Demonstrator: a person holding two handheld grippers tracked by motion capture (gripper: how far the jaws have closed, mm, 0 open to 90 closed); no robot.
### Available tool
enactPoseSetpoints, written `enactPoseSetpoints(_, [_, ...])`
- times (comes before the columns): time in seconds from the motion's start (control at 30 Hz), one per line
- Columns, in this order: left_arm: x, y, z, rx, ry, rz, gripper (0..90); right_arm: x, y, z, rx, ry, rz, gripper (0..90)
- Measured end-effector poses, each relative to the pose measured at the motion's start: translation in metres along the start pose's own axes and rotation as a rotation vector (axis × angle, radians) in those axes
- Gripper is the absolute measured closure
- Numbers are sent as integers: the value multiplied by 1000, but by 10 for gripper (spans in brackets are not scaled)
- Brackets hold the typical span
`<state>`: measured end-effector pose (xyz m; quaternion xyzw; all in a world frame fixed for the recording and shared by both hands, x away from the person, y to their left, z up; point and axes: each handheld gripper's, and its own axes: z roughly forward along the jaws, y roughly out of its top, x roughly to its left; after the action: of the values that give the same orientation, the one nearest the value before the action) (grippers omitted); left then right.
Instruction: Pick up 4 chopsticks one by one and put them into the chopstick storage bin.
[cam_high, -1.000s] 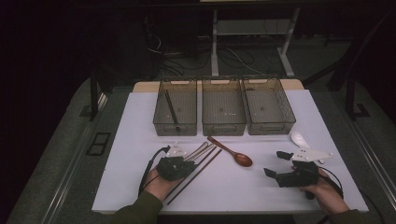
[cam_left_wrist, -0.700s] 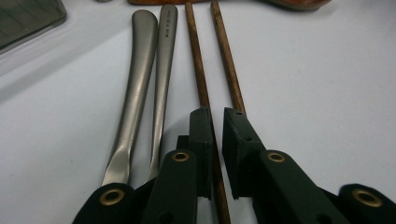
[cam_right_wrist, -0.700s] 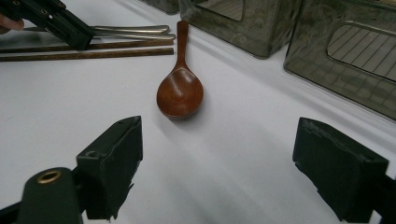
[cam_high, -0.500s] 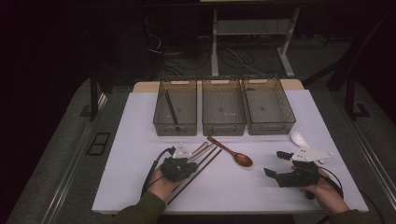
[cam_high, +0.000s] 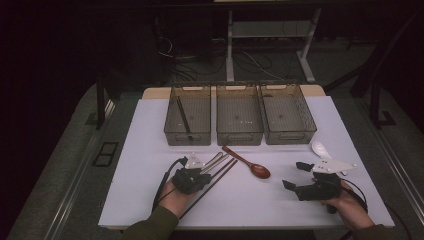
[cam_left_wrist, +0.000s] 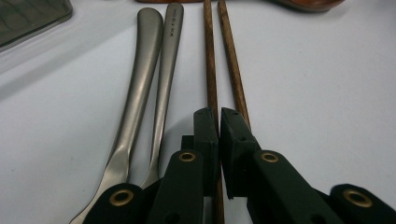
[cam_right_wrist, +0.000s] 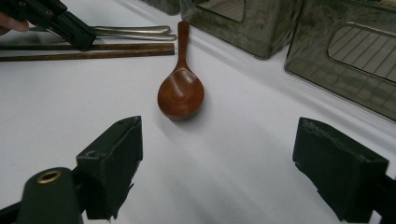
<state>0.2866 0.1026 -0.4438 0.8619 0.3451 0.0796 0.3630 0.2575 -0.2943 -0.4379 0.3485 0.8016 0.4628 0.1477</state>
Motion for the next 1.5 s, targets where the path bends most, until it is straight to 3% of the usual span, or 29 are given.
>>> enactPoseSetpoints(0.37, [2,4,-10,-32,-10,-18,844,1,0,0,-4,3,1,155])
enactPoseSetpoints(0.8, [5,9,-19,-49,-67,12,845,3,-5,1,-19,-4,29,155])
enactPoseSetpoints(1.07, [9,13,-27,-75,-97,22,844,11,-2,5,-22,29,16,154])
enactPoseSetpoints(1.5, [19,27,-38,-101,-130,39,844,10,-1,8,-12,32,22,154])
